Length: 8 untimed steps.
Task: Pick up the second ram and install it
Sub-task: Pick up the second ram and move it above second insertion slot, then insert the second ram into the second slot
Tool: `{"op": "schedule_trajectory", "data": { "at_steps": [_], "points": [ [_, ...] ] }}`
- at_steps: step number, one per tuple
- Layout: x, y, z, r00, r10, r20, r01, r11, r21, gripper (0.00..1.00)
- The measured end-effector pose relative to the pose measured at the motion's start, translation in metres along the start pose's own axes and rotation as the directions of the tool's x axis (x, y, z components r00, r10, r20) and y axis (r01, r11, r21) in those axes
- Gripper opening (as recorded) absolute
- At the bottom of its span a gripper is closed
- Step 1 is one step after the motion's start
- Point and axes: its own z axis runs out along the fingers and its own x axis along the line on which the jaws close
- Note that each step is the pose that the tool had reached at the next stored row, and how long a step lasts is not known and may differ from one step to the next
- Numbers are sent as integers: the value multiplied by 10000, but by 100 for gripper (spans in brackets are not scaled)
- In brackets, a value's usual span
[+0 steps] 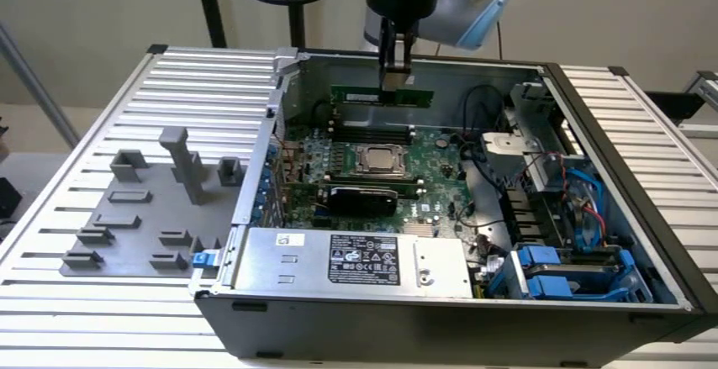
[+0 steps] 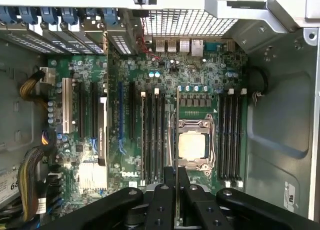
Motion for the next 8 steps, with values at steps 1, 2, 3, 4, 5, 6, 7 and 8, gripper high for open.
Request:
{"op": "schedule_trajectory", "data": {
  "at_steps": [1, 2, 3, 4, 5, 6, 7, 8],
  "points": [
    [0, 0, 0, 10000, 0, 1, 0, 10000, 0, 0],
    [0, 0, 0, 10000, 0, 0, 0, 10000, 0, 0],
    [0, 0, 0, 10000, -1, 1, 1, 10000, 0, 0],
    [0, 0, 0, 10000, -1, 0, 1, 10000, 0, 0],
    [0, 0, 0, 10000, -1, 0, 1, 10000, 0, 0],
    [0, 0, 0, 10000, -1, 0, 1, 10000, 0, 0],
    [0, 0, 0, 10000, 0, 1, 0, 10000, 1, 0],
    [0, 0, 0, 10000, 0, 0, 0, 10000, 0, 0]
  ]
}}
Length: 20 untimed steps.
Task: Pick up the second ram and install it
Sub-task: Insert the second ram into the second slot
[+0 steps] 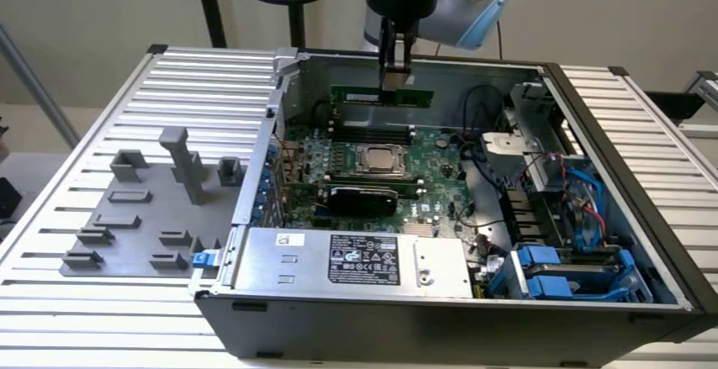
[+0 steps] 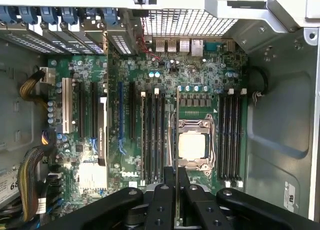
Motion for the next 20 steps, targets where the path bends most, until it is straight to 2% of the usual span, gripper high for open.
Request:
{"op": "schedule_trajectory", "data": {
  "at_steps": [7, 20],
  "points": [
    [0, 0, 10, 10000, -1, 2, 1, 10000, 2, 0],
    [39, -3, 240, 10000, 0, 0, 0, 10000, 0, 0]
  ]
}}
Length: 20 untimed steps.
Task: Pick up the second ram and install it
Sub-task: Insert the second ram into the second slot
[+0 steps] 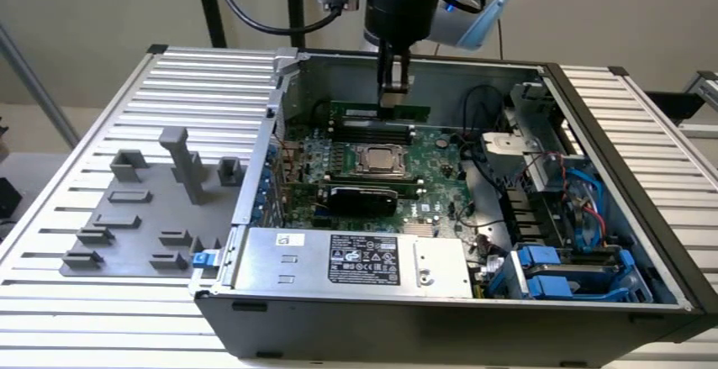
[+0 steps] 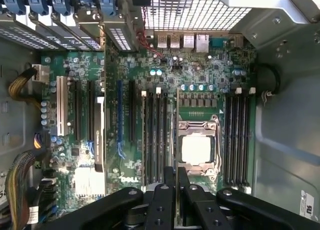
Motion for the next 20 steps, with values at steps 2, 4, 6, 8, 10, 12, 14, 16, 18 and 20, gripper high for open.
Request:
{"op": "schedule_trajectory", "data": {
  "at_steps": [2, 4, 6, 8, 10, 12, 14, 16, 18, 20],
  "points": [
    [10, 0, 37, 10000, 0, -1, 0, 10000, 0, 0],
    [15, 0, 72, 10000, 2, 1, -2, 10000, 1, 0],
    [17, -1, 109, 10000, 7, -1, -7, 10000, 0, 0],
    [19, -1, 145, 10000, 22, 1, -22, 10000, 1, 0],
    [21, -2, 182, 10000, 36, 2, -36, 10000, 1, 0],
    [22, -2, 219, 10000, 46, 0, -46, 10000, 1, 0],
    [23, -2, 254, 10000, 52, 0, -52, 10000, 1, 0],
    [24, -3, 291, 10000, 53, 0, -53, 10000, 2, 0],
    [25, -3, 328, 10000, 53, 1, -53, 10000, 2, 0],
    [26, -3, 364, 10000, 53, 1, -53, 10000, 1, 0]
  ]
}}
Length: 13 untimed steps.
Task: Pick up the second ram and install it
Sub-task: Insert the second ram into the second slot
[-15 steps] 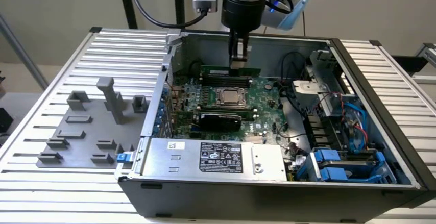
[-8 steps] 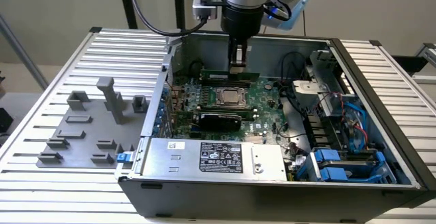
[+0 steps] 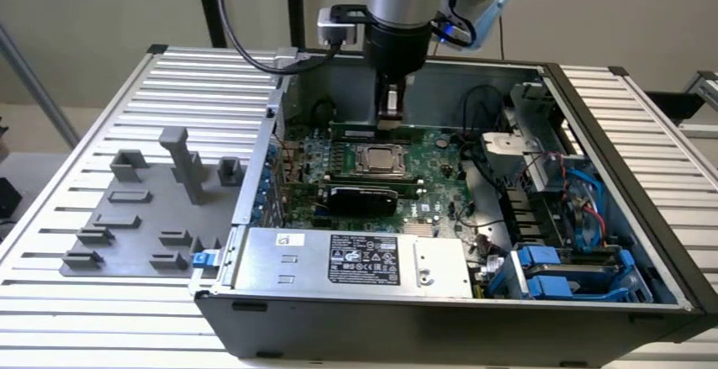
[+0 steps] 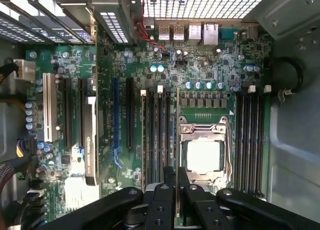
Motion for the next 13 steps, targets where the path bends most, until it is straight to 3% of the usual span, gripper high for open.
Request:
{"op": "schedule_trajectory", "data": {
  "at_steps": [13],
  "points": [
    [6, -2, 235, 10000, 0, -1, 0, 10000, 0, 0]
  ]
}}
